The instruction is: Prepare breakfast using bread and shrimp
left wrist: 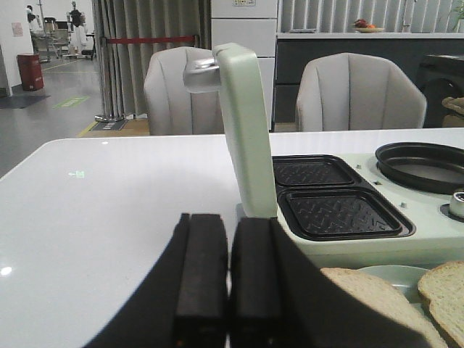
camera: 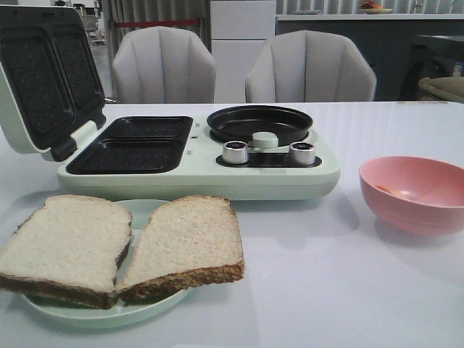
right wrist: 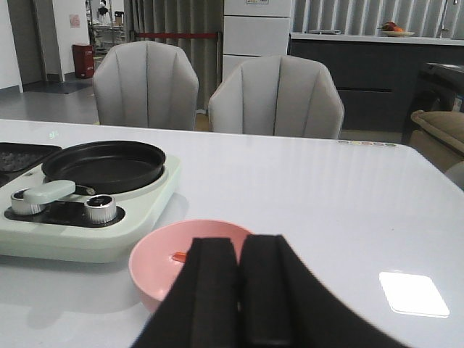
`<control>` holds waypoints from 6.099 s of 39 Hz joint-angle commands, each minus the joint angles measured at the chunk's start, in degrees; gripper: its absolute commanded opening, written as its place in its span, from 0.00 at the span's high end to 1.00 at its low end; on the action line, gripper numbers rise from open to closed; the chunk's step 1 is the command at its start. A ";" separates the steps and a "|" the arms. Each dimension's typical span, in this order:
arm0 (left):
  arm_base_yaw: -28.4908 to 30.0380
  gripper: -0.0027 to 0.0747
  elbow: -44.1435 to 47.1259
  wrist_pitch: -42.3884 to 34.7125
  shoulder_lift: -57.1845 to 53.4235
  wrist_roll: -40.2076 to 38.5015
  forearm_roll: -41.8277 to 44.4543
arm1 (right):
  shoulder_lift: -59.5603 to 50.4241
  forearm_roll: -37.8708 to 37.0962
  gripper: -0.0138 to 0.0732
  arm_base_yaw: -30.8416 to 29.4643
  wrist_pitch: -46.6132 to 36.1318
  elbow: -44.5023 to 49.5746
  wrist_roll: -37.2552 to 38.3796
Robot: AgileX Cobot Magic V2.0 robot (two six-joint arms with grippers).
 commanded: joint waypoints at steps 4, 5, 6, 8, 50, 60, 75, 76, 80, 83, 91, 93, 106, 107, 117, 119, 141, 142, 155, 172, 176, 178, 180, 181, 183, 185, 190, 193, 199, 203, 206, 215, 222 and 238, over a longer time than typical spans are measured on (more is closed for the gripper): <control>0.06 0.82 1.19 -4.64 -0.94 -0.36 -0.18 | -1.22 -0.83 0.69 -0.30 -4.52 -0.89 -0.13; 0.06 0.82 1.19 -4.64 -0.94 -0.36 -0.18 | -1.22 -0.83 0.69 -0.30 -4.52 -0.89 -0.13; 0.06 0.82 1.19 -4.64 -0.94 -0.36 -0.18 | -1.22 -0.83 0.69 -0.30 -4.52 -0.89 -0.13; 0.06 0.82 1.19 -4.64 -0.94 -0.36 -0.18 | -1.22 -0.83 0.69 -0.30 -4.52 -0.89 -0.13; 0.06 0.82 -0.48 -28.42 -0.94 -0.36 -0.47 | -1.22 -0.83 0.69 -0.30 -4.52 -0.89 -0.13; 0.06 0.82 -15.49 -13.16 3.65 -0.36 -0.49 | -1.22 -0.83 0.69 -0.30 -4.52 -0.89 -0.13; 0.06 0.82 -27.80 10.85 15.67 -0.36 -0.60 | -1.22 -0.83 0.69 -0.30 -4.52 -0.89 -0.13; 0.06 0.82 -27.67 10.85 15.97 -0.36 -0.60 | -1.22 -0.83 0.69 -0.30 -4.52 -0.89 -0.13; 0.06 0.82 -26.90 10.75 16.69 -0.36 -0.60 | -1.22 -0.83 0.69 -0.30 -4.52 -0.89 -0.13; 0.06 0.82 -26.34 10.75 16.69 -0.36 0.65 | -1.22 -0.83 0.69 -0.30 -4.52 -0.89 -0.13; 0.06 0.79 -26.34 10.75 16.69 -0.36 0.40 | -1.22 -0.83 0.69 -0.30 -4.52 -0.89 -0.13; 0.06 0.75 -26.34 10.75 16.69 -0.36 0.40 | -1.22 -0.83 0.69 -0.30 -4.52 -0.89 -0.13; 0.06 0.16 -26.34 10.75 18.23 -0.24 3.57 | -1.22 -0.83 0.69 -0.30 -4.52 -0.89 -0.13; 0.06 0.15 -26.34 10.75 18.63 -0.24 3.60 | -1.22 -0.83 0.69 -0.30 -4.52 -0.89 -0.13; -1.94 0.14 -26.23 11.72 19.81 -0.13 2.67 | -1.22 -0.83 0.69 -0.30 -4.49 -0.89 -0.13; -3.20 0.14 -26.23 11.85 19.85 -0.03 4.83 | -1.22 -0.83 0.69 -0.30 -4.49 -0.89 -0.13; -22.34 0.14 -26.23 13.92 36.56 -0.03 35.84 | -1.22 -0.83 0.68 -0.30 -4.50 -0.89 -0.13; -23.73 0.14 -26.23 14.75 37.64 -0.03 37.51 | -1.22 -0.83 0.68 -0.30 -4.50 -0.89 -0.13; -41.10 0.14 -26.23 25.61 57.59 -0.03 50.28 | -1.22 -0.83 0.68 -0.30 -4.50 -0.89 -0.13; -41.62 0.14 -27.60 28.77 75.27 -0.13 60.70 | -1.22 -0.83 0.68 -0.30 -4.50 -0.89 -0.13; -41.62 0.14 -29.46 29.99 78.50 -0.64 62.46 | -1.22 -0.83 0.68 -0.30 -4.50 -0.89 -0.13; -41.62 0.14 -30.51 30.46 80.03 -2.42 63.55 | -1.22 -0.83 0.68 -0.30 -4.50 -0.89 -0.13; -41.62 0.14 -31.37 30.69 81.47 -3.64 64.07 | -1.22 -0.83 0.68 -0.30 -4.50 -0.89 -0.13; -41.62 0.14 -31.93 30.77 82.01 -4.23 64.39 | -1.22 -0.83 0.68 -0.30 -4.50 -0.89 -0.13; -41.62 0.14 -32.83 31.03 83.40 -4.50 64.75 | -1.22 -0.83 0.68 -0.30 -4.50 -0.89 -0.13; -41.62 0.14 -33.60 31.17 84.68 -4.50 65.20 | -1.22 -0.83 0.68 -0.30 -4.50 -0.89 -0.13; -41.62 0.14 -34.88 31.98 87.24 -4.50 66.82 | -1.22 -0.83 0.68 -0.30 -4.50 -0.89 -0.13; -41.62 0.14 -35.53 32.35 88.39 -4.50 67.08 | -1.22 -0.83 0.68 -0.30 -4.50 -0.89 -0.13; -41.62 0.17 -35.79 33.85 89.91 -4.50 67.91 | -1.22 -0.83 0.68 -0.30 -4.50 -0.89 -0.13; -41.62 0.29 -35.79 35.33 90.52 -4.50 67.90 | -1.22 -0.83 0.68 -0.30 -4.50 -0.89 -0.13; -41.62 0.40 -35.79 36.43 90.49 -4.50 67.77 | -1.22 -0.83 0.68 -0.30 -4.50 -0.89 -0.13; -41.78 0.65 -36.13 38.72 90.05 -4.50 66.92 | -1.22 -0.83 0.68 -0.30 -4.50 -0.89 -0.13; -43.67 0.78 -36.61 40.86 87.95 -4.50 66.48 | -1.22 -0.83 0.68 -0.30 -4.50 -0.89 -0.13; -47.04 0.82 -42.80 44.85 78.49 -4.50 66.23 | -1.22 -0.83 0.68 -0.30 -4.50 -0.89 -0.13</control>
